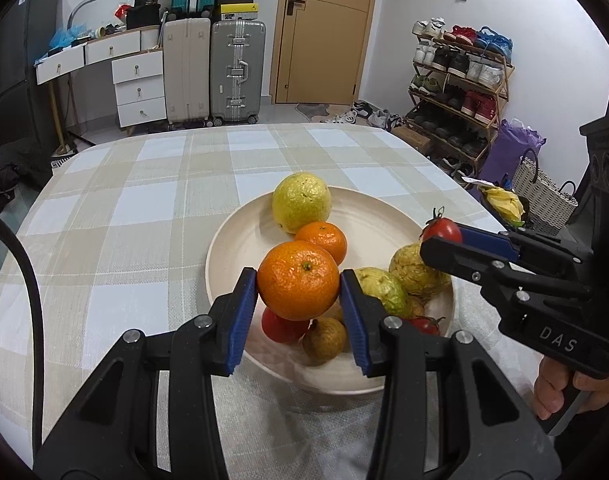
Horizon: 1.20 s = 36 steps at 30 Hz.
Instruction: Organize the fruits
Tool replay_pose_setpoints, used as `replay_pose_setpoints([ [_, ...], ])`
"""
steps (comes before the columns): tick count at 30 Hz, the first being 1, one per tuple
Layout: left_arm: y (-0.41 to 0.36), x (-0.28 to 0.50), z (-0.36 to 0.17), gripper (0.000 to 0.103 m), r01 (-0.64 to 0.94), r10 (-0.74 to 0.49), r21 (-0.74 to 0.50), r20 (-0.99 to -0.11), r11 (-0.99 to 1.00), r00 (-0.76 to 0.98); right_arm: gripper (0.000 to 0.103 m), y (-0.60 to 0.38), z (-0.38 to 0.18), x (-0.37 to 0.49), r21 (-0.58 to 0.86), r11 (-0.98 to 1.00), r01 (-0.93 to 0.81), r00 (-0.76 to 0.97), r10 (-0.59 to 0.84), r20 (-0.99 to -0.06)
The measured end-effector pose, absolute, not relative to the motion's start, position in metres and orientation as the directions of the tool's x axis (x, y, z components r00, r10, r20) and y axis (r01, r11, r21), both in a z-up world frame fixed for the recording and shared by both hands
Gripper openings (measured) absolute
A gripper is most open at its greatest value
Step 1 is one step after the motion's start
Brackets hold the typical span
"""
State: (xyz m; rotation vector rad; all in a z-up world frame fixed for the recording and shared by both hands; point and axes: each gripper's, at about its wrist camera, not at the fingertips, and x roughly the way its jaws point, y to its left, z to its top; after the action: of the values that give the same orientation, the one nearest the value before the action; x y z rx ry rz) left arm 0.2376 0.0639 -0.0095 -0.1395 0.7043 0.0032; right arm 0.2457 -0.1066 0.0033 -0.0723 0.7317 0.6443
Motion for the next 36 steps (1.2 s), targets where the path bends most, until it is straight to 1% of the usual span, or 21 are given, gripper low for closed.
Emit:
replay_pose_setpoints([
  [10,0.068,0.244,-0.020,0.039,-0.057,-0.048,-0.136,-0.659,0.989,0.750,0.029,-0.100,-0.005,0.253,0.163,0.805,-0.570,0.547,0.521,-0.655],
  [11,0.068,0.245,-0.020,0.039,-0.056,-0.046,-0.133,-0.661,0.989,0.749,0.032,-0.100,-0.005,0.253,0.167,0.806,-0.568,0.546,0.521,-0.656],
  [12,0.068,0.244,-0.020,0.039,-0.059,-0.044,-0.133,-0.661,0.989,0.749,0.038,-0.100,-0.005,0.254,0.171,0.807,-0.565,0.545,0.520,-0.658],
  [14,0.069,0.243,-0.020,0.040,-0.061,-0.043,-0.135,-0.660,0.989,0.750,0.045,-0.102,-0.003,0.253,0.179,0.810,-0.559,0.551,0.523,-0.650],
  [16,0.069,0.240,-0.017,0.042,-0.069,-0.030,-0.125,-0.656,0.990,0.754,0.049,-0.104,-0.001,0.249,0.171,0.816,-0.552,0.569,0.519,-0.638],
  [18,0.069,0.236,-0.013,0.055,-0.075,-0.020,-0.119,-0.647,0.990,0.763,0.050,-0.107,0.001,0.246,0.173,0.818,-0.549,0.572,0.518,-0.636],
  [19,0.070,0.232,-0.011,0.060,-0.079,-0.017,-0.121,-0.637,0.989,0.770,0.051,-0.109,0.002,0.244,0.170,0.819,-0.549,0.574,0.517,-0.635],
  [20,0.070,0.228,-0.008,0.068,-0.081,-0.013,-0.122,-0.627,0.989,0.779,0.055,-0.110,0.002,0.241,0.162,0.821,-0.547,0.578,0.511,-0.636],
  [21,0.070,0.223,-0.006,0.077,-0.085,-0.007,-0.120,-0.617,0.989,0.787,0.065,-0.113,0.003,0.237,0.151,0.827,-0.541,0.588,0.501,-0.635],
  [22,0.070,0.217,-0.003,0.082,-0.091,0.003,-0.115,-0.606,0.989,0.795,0.072,-0.115,0.003,0.234,0.147,0.830,-0.537,0.595,0.497,-0.631],
  [23,0.071,0.211,-0.001,0.085,-0.099,0.013,-0.113,-0.594,0.989,0.805,0.085,-0.118,0.004,0.230,0.147,0.833,-0.533,0.602,0.496,-0.625],
  [24,0.072,0.204,0.002,0.085,-0.102,0.016,-0.114,-0.583,0.988,0.812,0.094,-0.121,0.006,0.227,0.149,0.835,-0.529,0.610,0.497,-0.618],
  [25,0.071,0.197,0.004,0.087,-0.101,0.016,-0.116,-0.576,0.988,0.817,0.096,-0.124,0.007,0.223,0.150,0.836,-0.528,0.616,0.499,-0.610],
  [26,0.072,0.191,0.006,0.091,-0.100,0.016,-0.116,-0.571,0.988,0.821,0.099,-0.127,0.010,0.218,0.147,0.836,-0.528,0.626,0.500,-0.598],
  [27,0.072,0.185,0.007,0.099,-0.101,0.019,-0.115,-0.563,0.988,0.827,0.101,-0.130,0.011,0.215,0.143,0.837,-0.527,0.632,0.499,-0.593],
  [28,0.073,0.178,0.009,0.103,-0.104,0.024,-0.114,-0.550,0.988,0.835,0.103,-0.131,0.012,0.213,0.142,0.837,-0.528,0.633,0.499,-0.592],
  [30,0.073,0.164,0.011,0.103,-0.118,0.046,-0.106,-0.526,0.987,0.849,0.103,-0.136,0.015,0.206,0.148,0.830,-0.539,0.634,0.515,-0.577],
  [36,0.074,0.135,0.013,0.103,-0.133,0.058,-0.115,-0.501,0.984,0.864,0.103,-0.143,0.017,0.193,0.149,0.817,-0.557,0.647,0.540,-0.539],
])
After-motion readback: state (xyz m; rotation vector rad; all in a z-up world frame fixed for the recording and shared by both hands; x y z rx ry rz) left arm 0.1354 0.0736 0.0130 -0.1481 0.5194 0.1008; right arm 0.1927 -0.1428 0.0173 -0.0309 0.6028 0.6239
